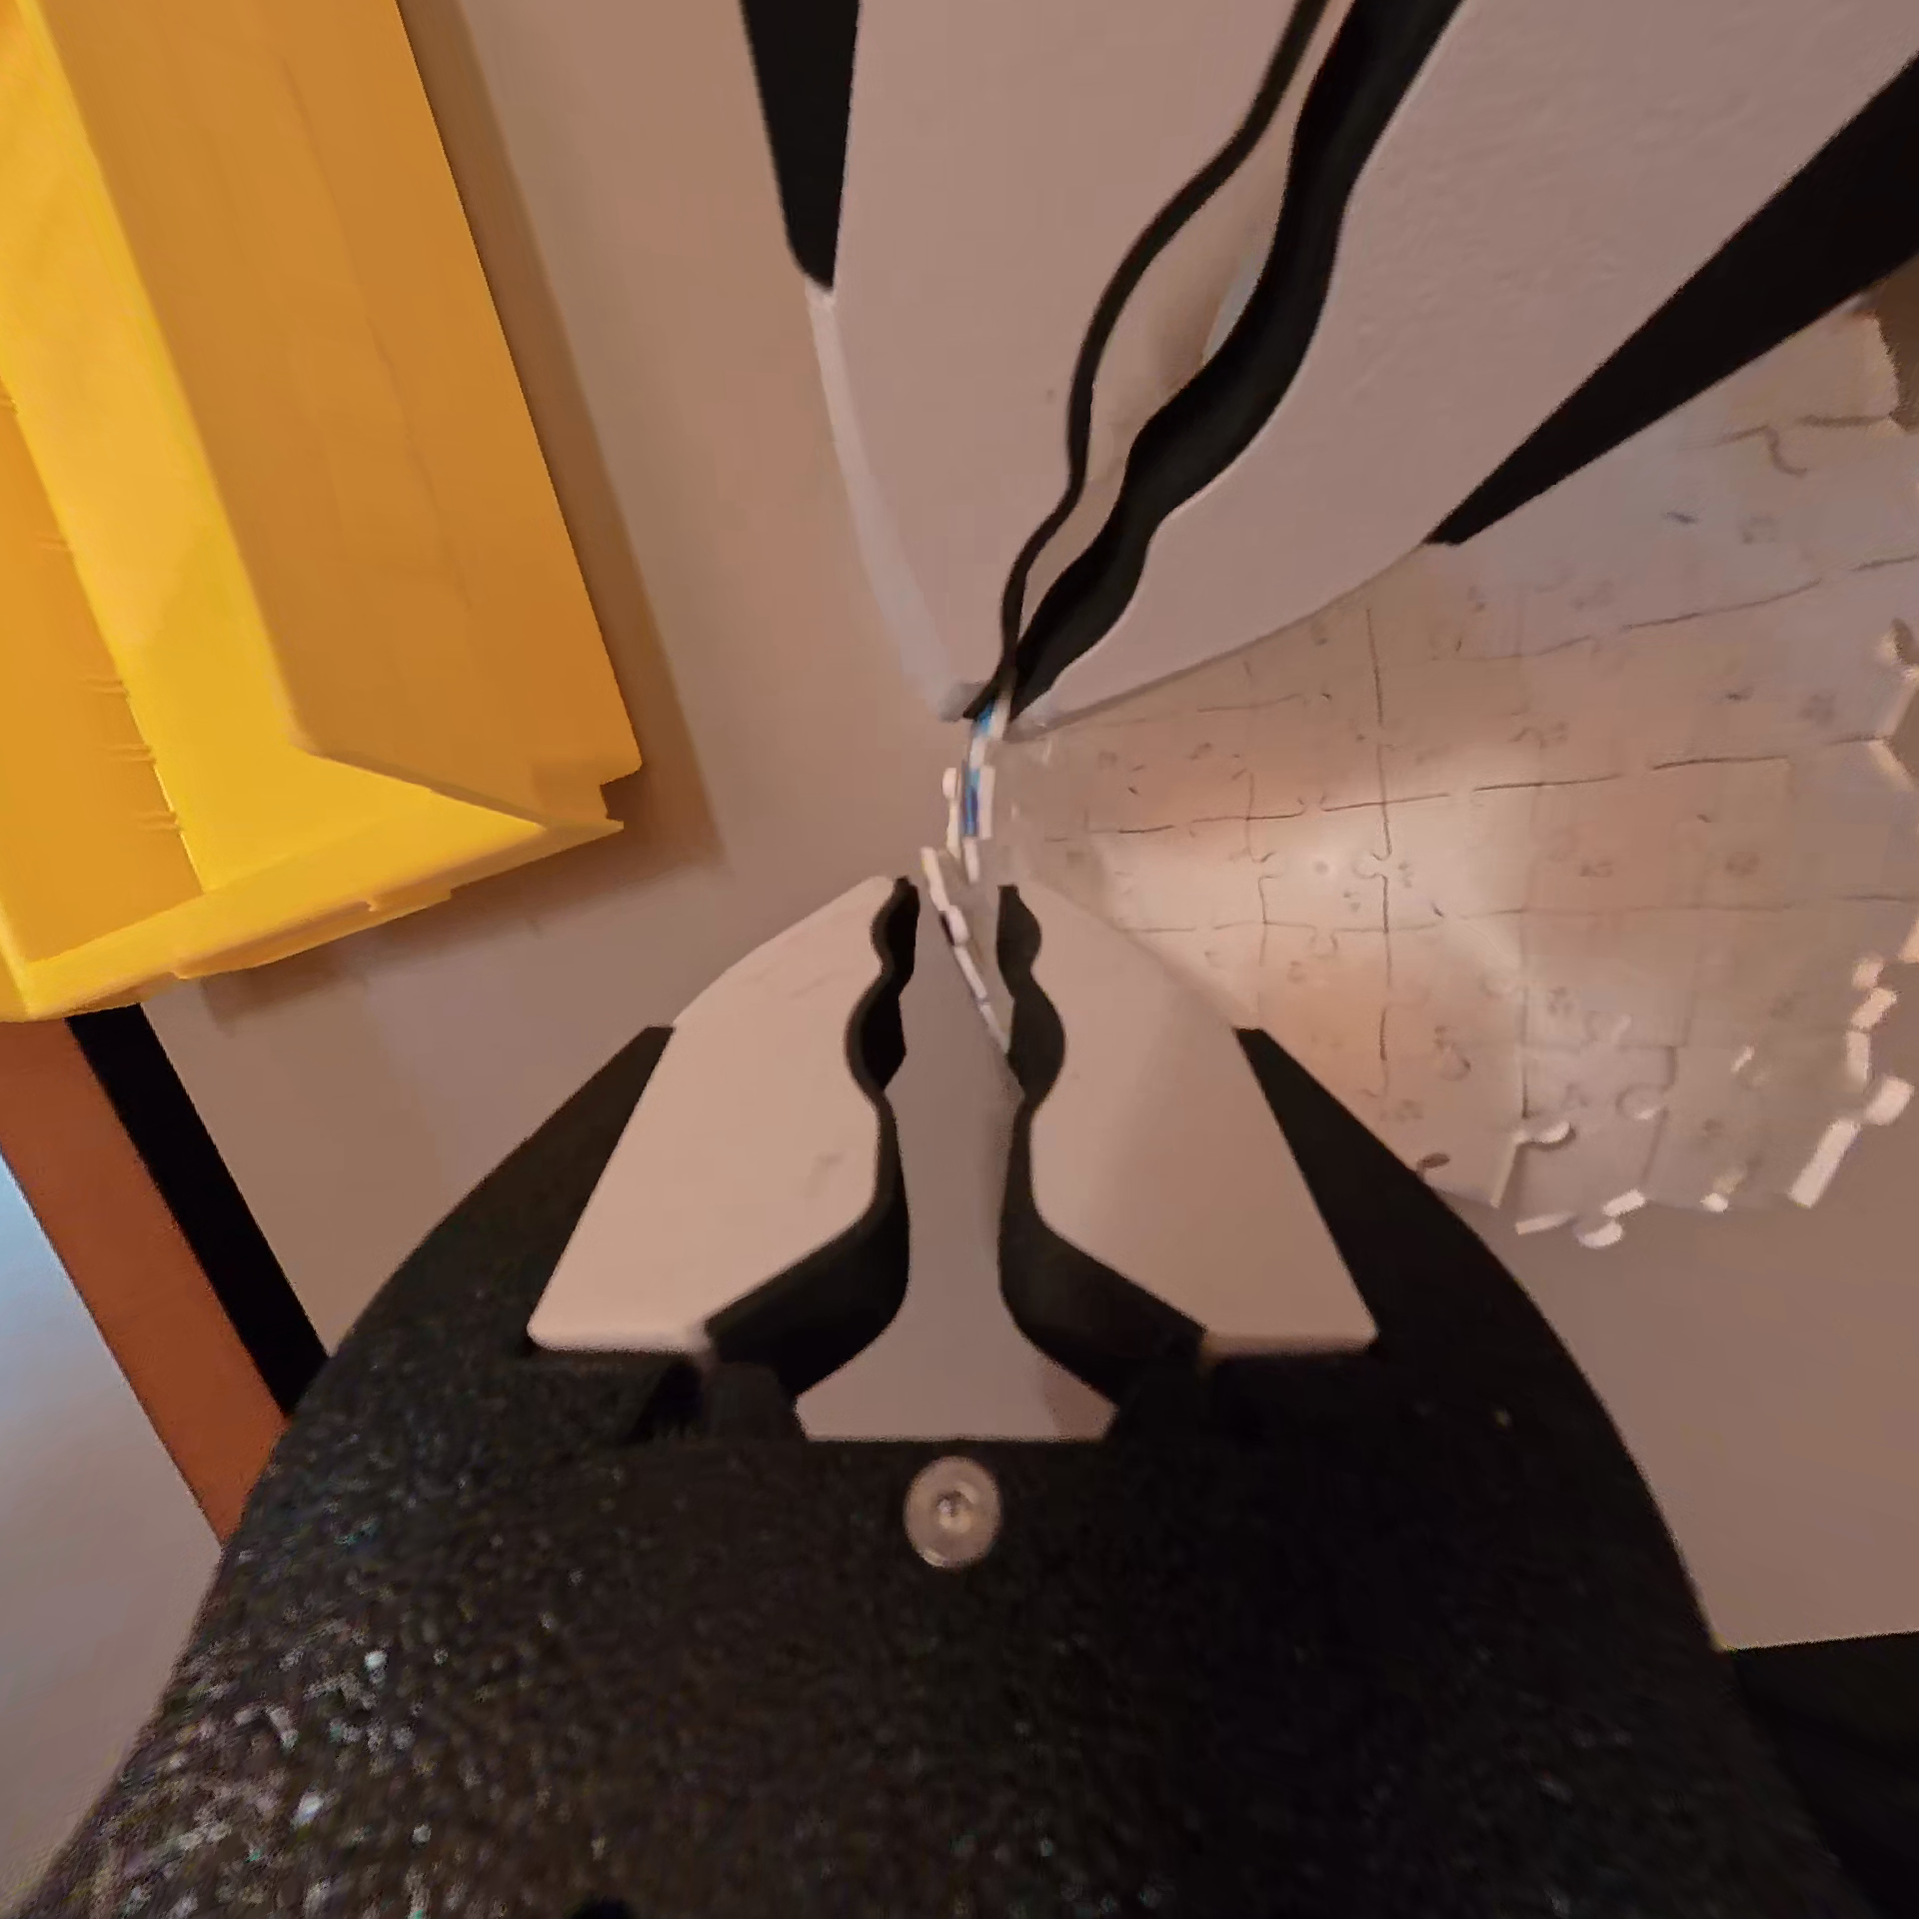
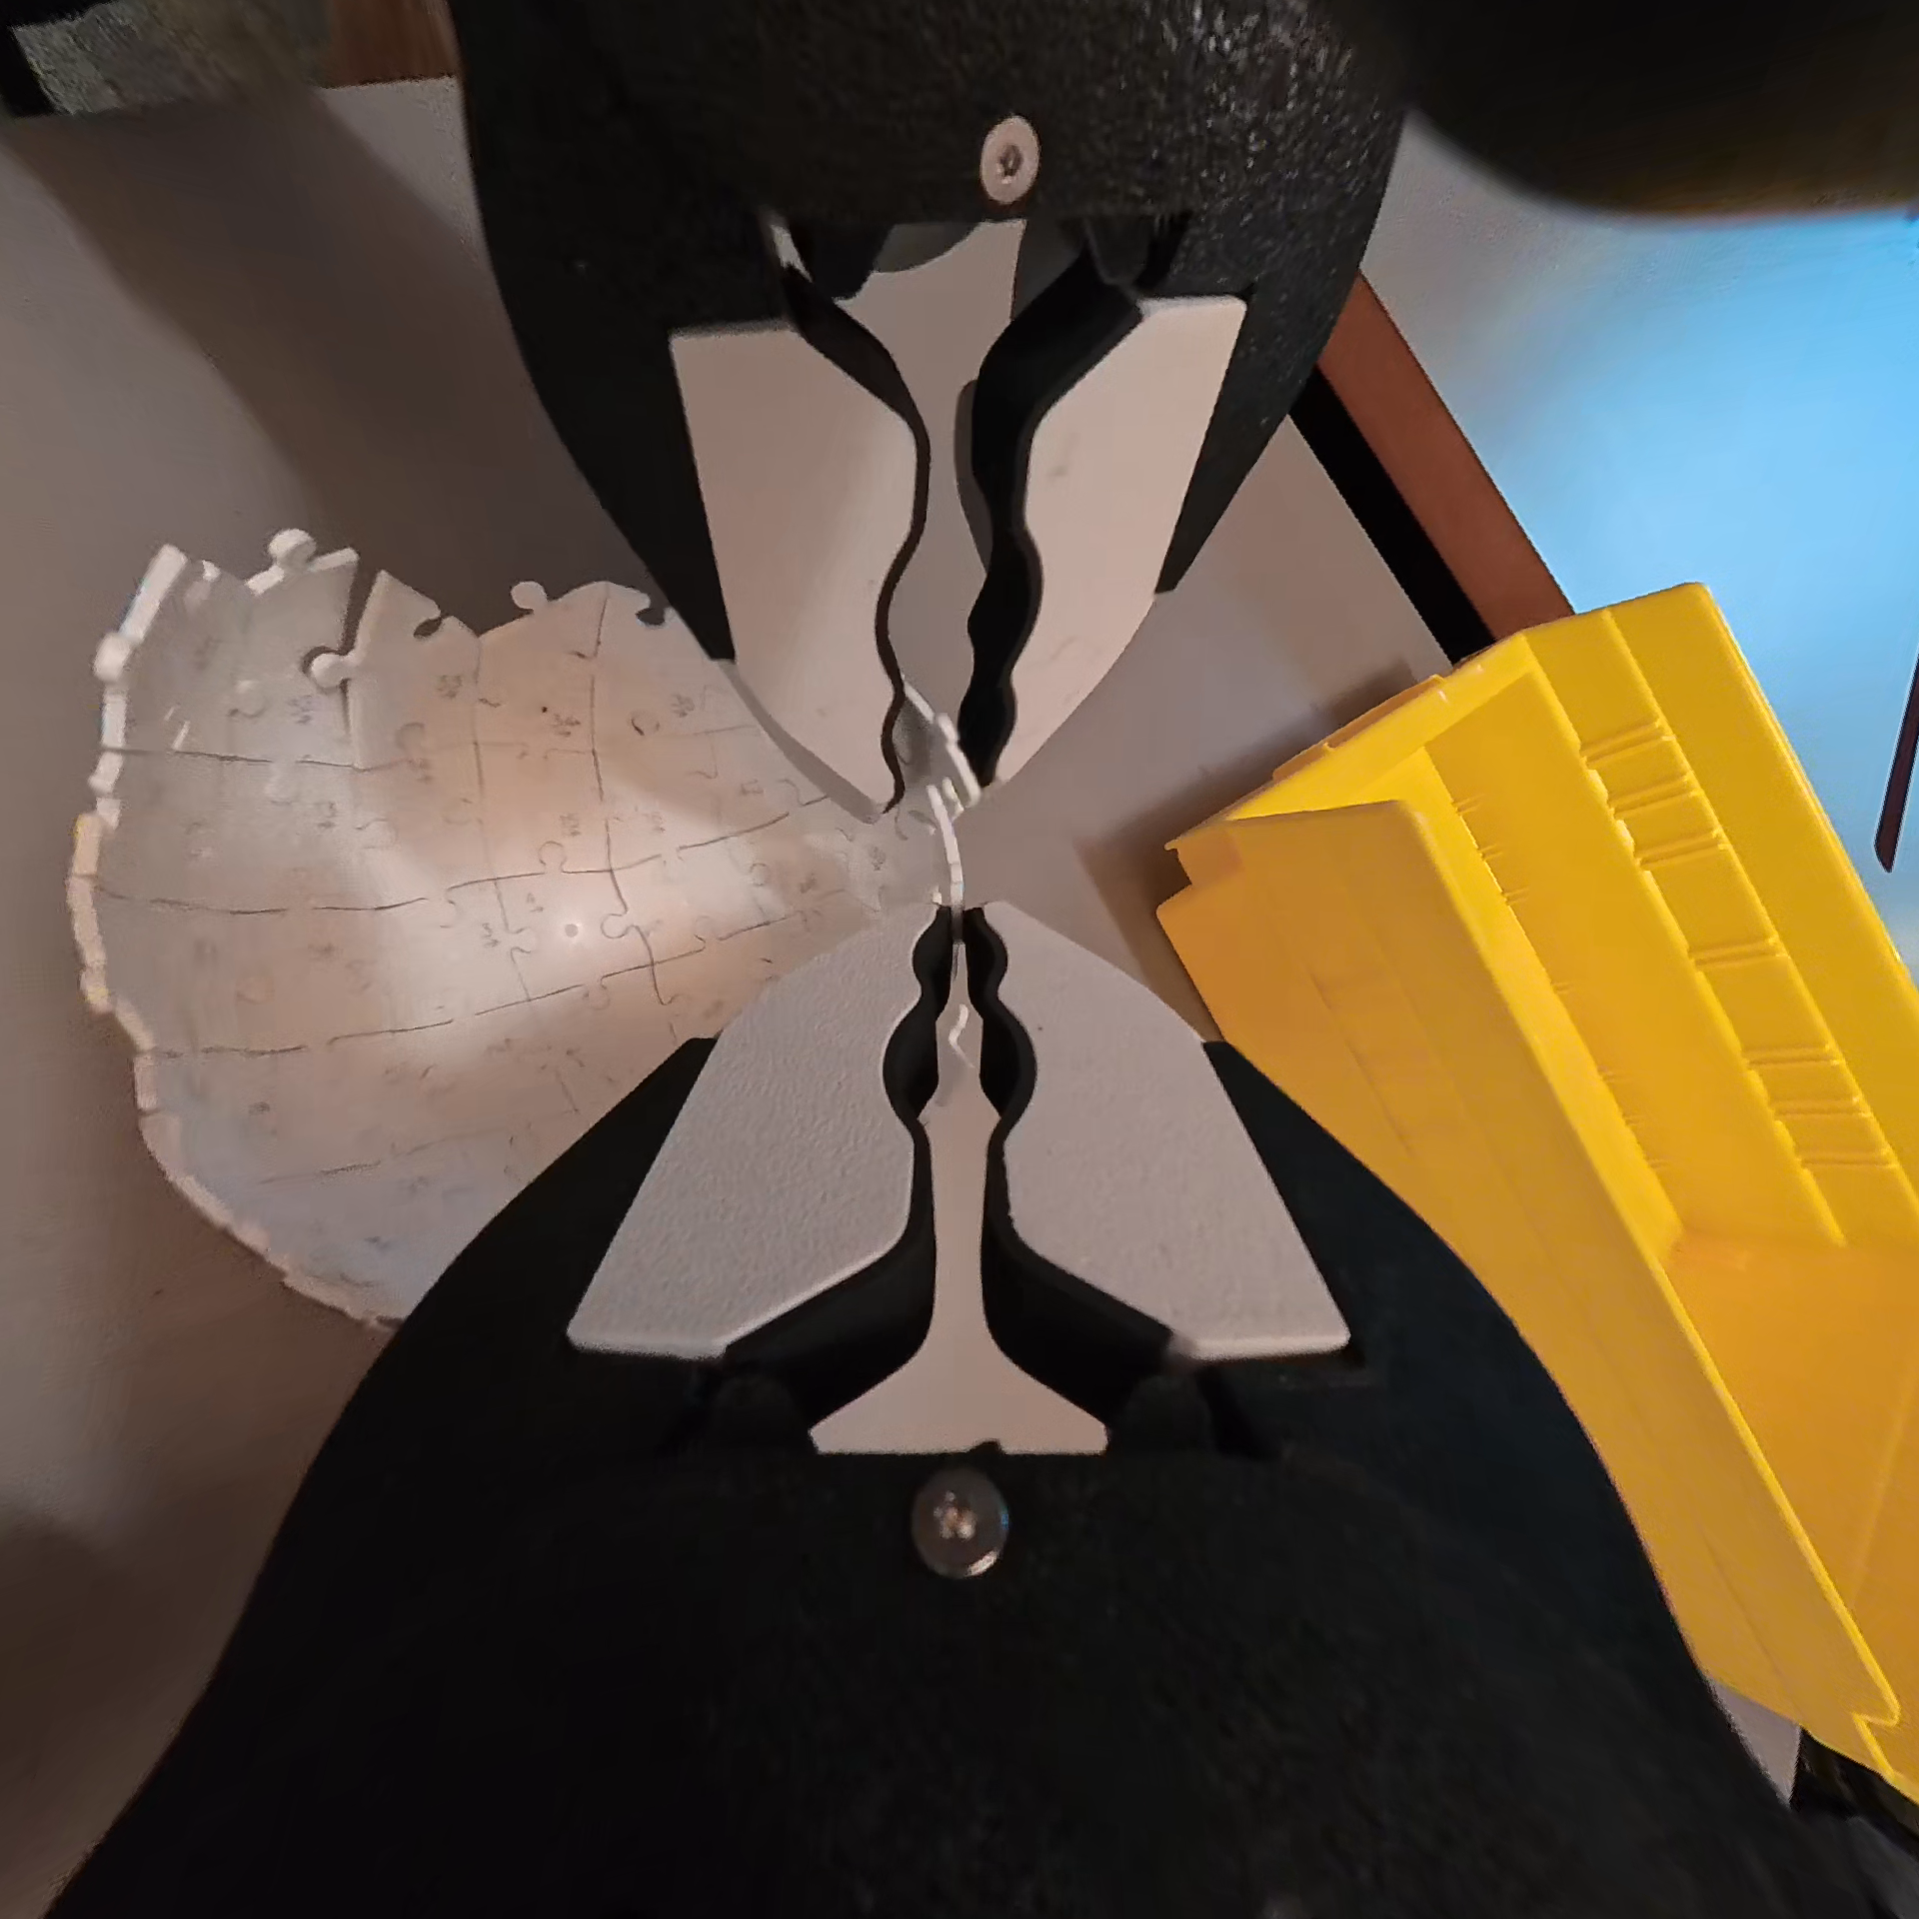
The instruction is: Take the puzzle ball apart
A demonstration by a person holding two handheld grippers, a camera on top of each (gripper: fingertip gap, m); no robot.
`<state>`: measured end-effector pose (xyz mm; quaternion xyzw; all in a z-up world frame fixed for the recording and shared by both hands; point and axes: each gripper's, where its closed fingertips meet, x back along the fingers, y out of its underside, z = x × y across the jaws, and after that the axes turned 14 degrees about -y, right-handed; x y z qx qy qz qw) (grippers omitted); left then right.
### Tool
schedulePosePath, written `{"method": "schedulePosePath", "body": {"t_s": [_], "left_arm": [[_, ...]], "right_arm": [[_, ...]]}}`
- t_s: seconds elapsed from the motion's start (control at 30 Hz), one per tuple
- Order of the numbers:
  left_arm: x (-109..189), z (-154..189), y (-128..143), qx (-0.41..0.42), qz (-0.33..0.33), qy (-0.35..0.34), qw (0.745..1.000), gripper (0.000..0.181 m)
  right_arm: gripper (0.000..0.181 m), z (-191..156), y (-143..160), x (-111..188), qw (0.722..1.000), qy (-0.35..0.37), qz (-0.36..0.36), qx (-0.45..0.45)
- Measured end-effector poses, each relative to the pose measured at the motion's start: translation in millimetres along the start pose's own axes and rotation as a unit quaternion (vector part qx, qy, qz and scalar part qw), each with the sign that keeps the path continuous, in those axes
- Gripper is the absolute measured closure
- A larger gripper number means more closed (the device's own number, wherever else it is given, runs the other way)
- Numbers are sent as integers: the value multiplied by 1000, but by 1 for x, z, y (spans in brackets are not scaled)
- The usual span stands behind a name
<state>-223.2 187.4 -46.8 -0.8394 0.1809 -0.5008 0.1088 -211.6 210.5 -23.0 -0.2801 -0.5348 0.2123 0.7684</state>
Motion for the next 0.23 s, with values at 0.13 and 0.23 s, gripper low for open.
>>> {"method": "schedulePosePath", "body": {"t_s": [0.13,0.23], "left_arm": [[1,0,0,11,-1,-1,1000,161],[5,0,-2,21,4,0,1000,159]], "right_arm": [[179,-1,-6,12,1000,3,27,-5],[179,3,-12,33,998,23,58,-22]]}}
